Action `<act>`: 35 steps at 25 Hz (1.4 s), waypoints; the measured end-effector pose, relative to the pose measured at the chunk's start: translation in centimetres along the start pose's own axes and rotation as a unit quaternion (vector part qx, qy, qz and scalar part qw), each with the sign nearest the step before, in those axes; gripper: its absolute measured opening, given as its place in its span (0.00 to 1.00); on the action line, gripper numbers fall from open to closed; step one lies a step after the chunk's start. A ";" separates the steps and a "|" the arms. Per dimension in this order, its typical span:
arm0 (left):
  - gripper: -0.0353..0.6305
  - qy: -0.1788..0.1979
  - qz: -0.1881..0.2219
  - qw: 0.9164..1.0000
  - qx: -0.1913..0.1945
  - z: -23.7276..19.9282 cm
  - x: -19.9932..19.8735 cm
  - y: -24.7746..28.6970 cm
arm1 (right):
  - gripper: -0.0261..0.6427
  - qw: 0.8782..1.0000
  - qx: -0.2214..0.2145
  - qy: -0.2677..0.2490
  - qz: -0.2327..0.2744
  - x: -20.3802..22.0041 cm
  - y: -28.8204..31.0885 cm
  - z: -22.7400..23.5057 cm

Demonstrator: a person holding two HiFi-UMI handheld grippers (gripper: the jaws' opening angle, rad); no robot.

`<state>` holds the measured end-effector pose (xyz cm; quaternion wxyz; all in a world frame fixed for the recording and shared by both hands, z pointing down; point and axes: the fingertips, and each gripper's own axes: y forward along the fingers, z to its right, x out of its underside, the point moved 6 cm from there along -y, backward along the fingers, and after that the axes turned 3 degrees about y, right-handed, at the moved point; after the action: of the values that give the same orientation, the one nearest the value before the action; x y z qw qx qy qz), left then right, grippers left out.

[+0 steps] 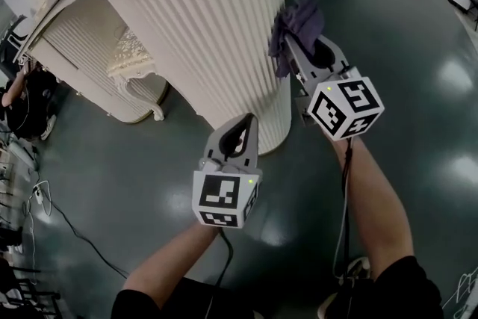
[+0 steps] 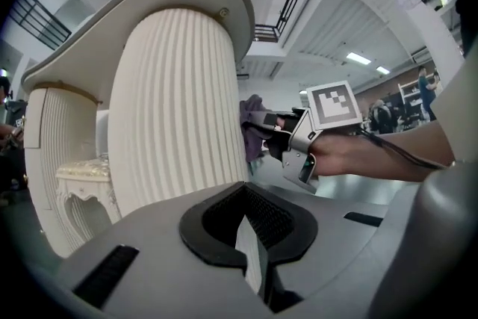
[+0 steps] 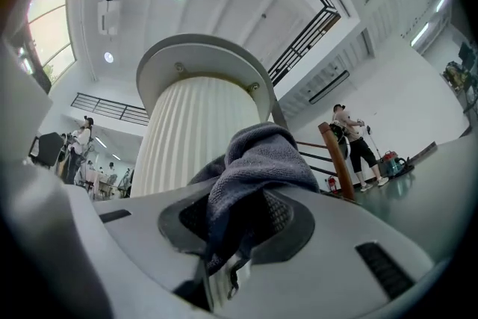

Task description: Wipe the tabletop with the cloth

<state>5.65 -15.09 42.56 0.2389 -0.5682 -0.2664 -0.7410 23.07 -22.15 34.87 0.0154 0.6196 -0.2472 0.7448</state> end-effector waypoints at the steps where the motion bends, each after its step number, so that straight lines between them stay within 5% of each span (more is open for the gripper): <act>1: 0.06 -0.005 -0.005 1.000 0.003 0.1 0.6 0.1 | 0.16 1.000 0.002 0.000 0.002 0.8 -0.3 0.0; 12: 0.06 -0.009 -0.023 0.999 0.022 1.6 3.1 0.1 | 0.16 0.998 0.023 0.049 -0.035 9.1 -3.4 1.5; 21: 0.06 -0.019 -0.084 0.995 0.040 2.1 7.4 1.2 | 0.16 0.991 0.050 0.038 -0.118 17.0 -5.7 2.4; 35: 0.06 0.002 -0.114 0.991 0.065 3.4 10.5 1.2 | 0.16 0.974 0.094 0.035 -0.202 25.7 -8.1 3.3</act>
<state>6.39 -14.26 53.61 0.1897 -0.5157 -0.3766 -0.7458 22.78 -23.61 61.99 0.1159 0.6289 -0.0446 0.7675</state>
